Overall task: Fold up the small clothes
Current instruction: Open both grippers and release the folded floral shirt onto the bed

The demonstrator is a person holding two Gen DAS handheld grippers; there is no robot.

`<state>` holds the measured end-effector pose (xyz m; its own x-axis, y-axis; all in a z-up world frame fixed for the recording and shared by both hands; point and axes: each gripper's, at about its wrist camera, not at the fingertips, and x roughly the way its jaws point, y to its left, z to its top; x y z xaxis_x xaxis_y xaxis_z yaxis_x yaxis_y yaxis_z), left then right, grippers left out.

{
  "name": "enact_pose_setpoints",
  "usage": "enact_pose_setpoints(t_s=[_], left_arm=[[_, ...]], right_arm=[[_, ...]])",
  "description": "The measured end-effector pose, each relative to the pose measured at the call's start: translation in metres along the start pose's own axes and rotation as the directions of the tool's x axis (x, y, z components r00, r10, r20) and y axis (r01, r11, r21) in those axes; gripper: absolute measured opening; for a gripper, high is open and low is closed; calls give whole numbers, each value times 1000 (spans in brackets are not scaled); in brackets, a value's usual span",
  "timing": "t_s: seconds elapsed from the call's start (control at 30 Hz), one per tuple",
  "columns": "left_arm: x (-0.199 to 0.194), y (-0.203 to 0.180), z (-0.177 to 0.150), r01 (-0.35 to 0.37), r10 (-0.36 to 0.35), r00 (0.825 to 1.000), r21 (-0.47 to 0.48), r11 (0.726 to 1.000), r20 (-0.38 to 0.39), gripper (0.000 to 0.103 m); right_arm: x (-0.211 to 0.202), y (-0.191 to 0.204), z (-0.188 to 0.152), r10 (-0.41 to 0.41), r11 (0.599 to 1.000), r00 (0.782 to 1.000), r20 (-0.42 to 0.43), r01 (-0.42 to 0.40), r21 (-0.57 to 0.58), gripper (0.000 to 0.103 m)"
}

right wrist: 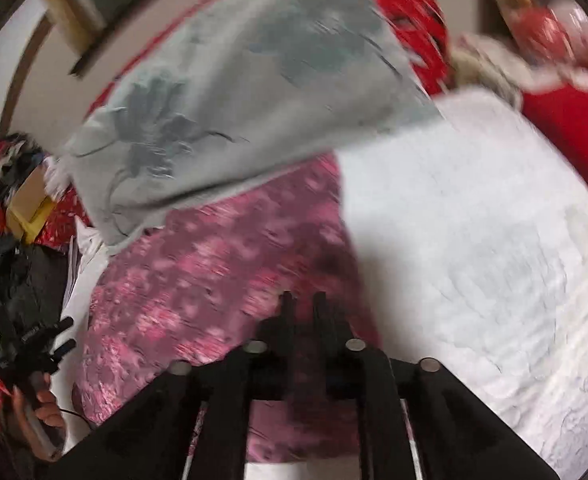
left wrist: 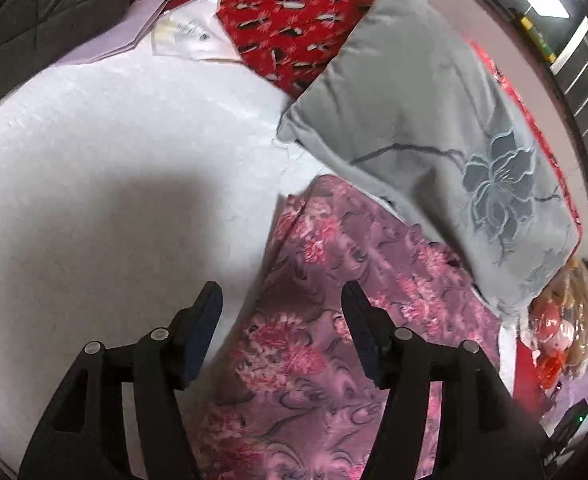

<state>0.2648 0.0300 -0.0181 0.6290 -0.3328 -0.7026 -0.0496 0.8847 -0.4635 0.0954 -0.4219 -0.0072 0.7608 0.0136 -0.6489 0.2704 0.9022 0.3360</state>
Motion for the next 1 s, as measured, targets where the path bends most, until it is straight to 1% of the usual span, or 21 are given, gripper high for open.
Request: enact_pose_setpoints(t_s=[0.03, 0.1, 0.13, 0.17, 0.2, 0.23, 0.27, 0.4, 0.47, 0.5, 0.53, 0.57, 0.6, 0.63, 0.67, 0.73, 0.8, 0.9, 0.93, 0.97, 1.0], left_arm=[[6, -4, -3, -12, 13, 1000, 24, 1000, -22, 68], [24, -12, -10, -63, 70, 994, 84, 994, -84, 68], [38, -17, -15, -111, 129, 983, 135, 985, -130, 70], [48, -22, -22, -154, 184, 972, 196, 968, -147, 72], [47, -27, -24, -177, 205, 973, 231, 957, -105, 78], [45, -31, -25, -215, 241, 967, 259, 942, -76, 85], [46, -33, -25, -240, 268, 961, 272, 932, -71, 86], [48, -21, -18, -191, 215, 970, 195, 962, -110, 87], [48, -20, -17, -187, 211, 971, 197, 962, -111, 88], [48, -22, -18, -191, 216, 971, 205, 960, -106, 88], [48, -23, -18, -196, 221, 970, 213, 957, -100, 88], [47, -25, -18, -199, 224, 970, 219, 955, -98, 88], [44, -26, -17, -191, 216, 972, 222, 956, -97, 87], [39, -28, -14, -164, 186, 979, 215, 963, -87, 87], [35, -30, -11, -140, 157, 985, 205, 969, -70, 87], [22, -32, -6, -94, 100, 995, 184, 978, -22, 87], [16, -35, -4, -61, 61, 998, 184, 981, 1, 88], [33, -39, -8, -72, 88, 994, 211, 975, -66, 88], [43, -40, -12, -94, 118, 989, 227, 969, -94, 88], [55, -40, -17, -134, 171, 977, 257, 957, -128, 88], [62, -41, -20, -150, 194, 971, 276, 949, -142, 92]], right_arm=[[11, 8, -6, -17, 999, 1000, -15, 16, -29, 47], [36, 12, -15, -68, 997, 994, -79, 64, -52, 48], [56, 17, -23, -131, 990, 983, -127, 123, -66, 49], [58, 17, -26, -144, 988, 985, -99, 136, -79, 51], [55, 17, -27, -146, 987, 987, -71, 140, -79, 53], [55, 14, -26, -139, 990, 987, -80, 136, -46, 54], [54, 12, -25, -131, 991, 988, -81, 130, -25, 55], [55, 16, -23, -156, 987, 983, -96, 153, -38, 57], [56, 18, -20, -150, 989, 983, -105, 149, -13, 61], [60, 14, -17, -116, 993, 987, -114, 119, 18, 65], [64, 9, -14, -10, 998, 989, -145, 18, 58, 85], [67, 10, -10, 56, 997, 983, -173, -46, 59, 103], [70, 13, -6, 46, 998, 976, -212, -38, 42, 103], [69, 21, 3, -18, 1000, 972, -236, 18, 0, 101], [66, 25, 8, -28, 1000, 975, -221, 24, -20, 97], [52, 37, 27, -62, 995, 993, -97, 54, -82, 98], [52, 39, 38, -104, 992, 993, -46, 101, -78, 99], [86, 33, 39, -105, 994, 983, -150, 103, -21, 99], [109, 32, 30, -131, 991, 963, -234, 124, -47, 98], [121, 35, 23, -168, 985, 949, -267, 148, -93, 103], [121, 42, 19, -202, 973, 952, -228, 169, -155, 103]])
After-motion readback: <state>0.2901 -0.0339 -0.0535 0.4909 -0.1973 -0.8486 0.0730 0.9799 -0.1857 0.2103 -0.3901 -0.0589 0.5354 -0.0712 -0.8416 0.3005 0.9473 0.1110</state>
